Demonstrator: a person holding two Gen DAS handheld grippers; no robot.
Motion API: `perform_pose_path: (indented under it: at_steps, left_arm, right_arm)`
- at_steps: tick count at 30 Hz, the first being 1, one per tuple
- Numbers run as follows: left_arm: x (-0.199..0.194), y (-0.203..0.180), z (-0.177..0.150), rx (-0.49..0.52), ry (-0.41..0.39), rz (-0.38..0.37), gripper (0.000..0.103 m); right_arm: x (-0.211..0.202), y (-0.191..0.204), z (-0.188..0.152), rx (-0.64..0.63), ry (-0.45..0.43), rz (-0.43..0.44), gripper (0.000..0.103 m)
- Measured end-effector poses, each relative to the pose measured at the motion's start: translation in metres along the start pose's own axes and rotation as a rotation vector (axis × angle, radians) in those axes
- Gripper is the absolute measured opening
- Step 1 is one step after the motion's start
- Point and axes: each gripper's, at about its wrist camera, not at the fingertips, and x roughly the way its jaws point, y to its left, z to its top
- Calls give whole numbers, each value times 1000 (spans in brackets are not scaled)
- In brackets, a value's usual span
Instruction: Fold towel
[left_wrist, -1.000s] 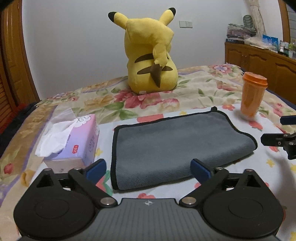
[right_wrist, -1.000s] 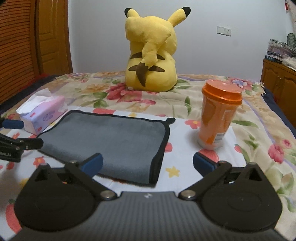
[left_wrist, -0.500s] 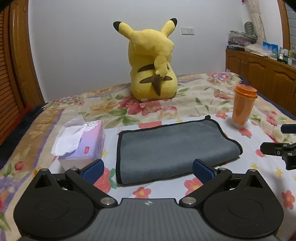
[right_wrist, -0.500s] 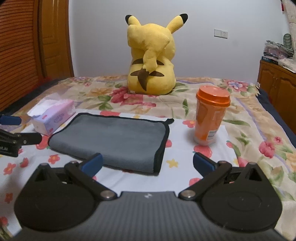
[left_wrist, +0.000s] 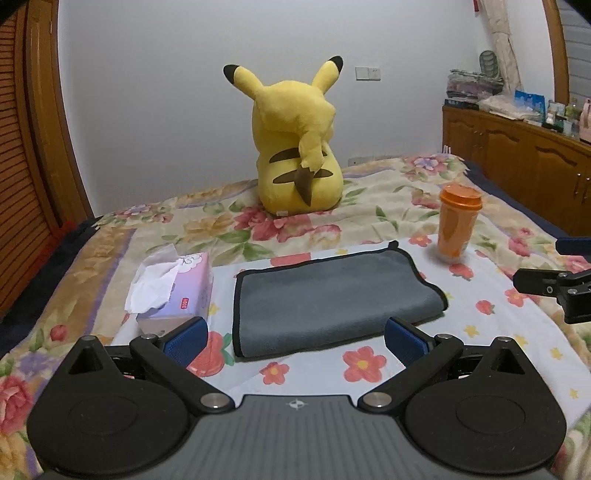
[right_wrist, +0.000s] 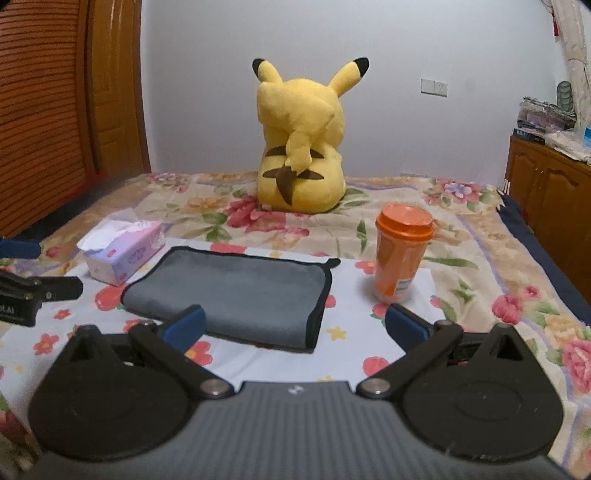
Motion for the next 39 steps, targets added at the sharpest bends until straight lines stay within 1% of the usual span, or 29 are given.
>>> perform_pose_path:
  at_steps: [8, 21, 30, 39]
  left_arm:
    - [-33, -9, 0, 22, -11, -5, 103]
    - [-75, -22, -11, 13, -21, -17, 103]
    - [-92, -30, -25, 3, -19, -32, 103]
    - [-96, -31, -46, -31, 10, -34, 103]
  right_arm:
    - [-27, 3, 2, 2, -21, 3, 103]
    - [-64, 4, -3, 19, -48, -2, 103]
    - [-82, 3, -18, 14, -34, -4, 103]
    - [-90, 6, -34, 25, -18, -3, 103]
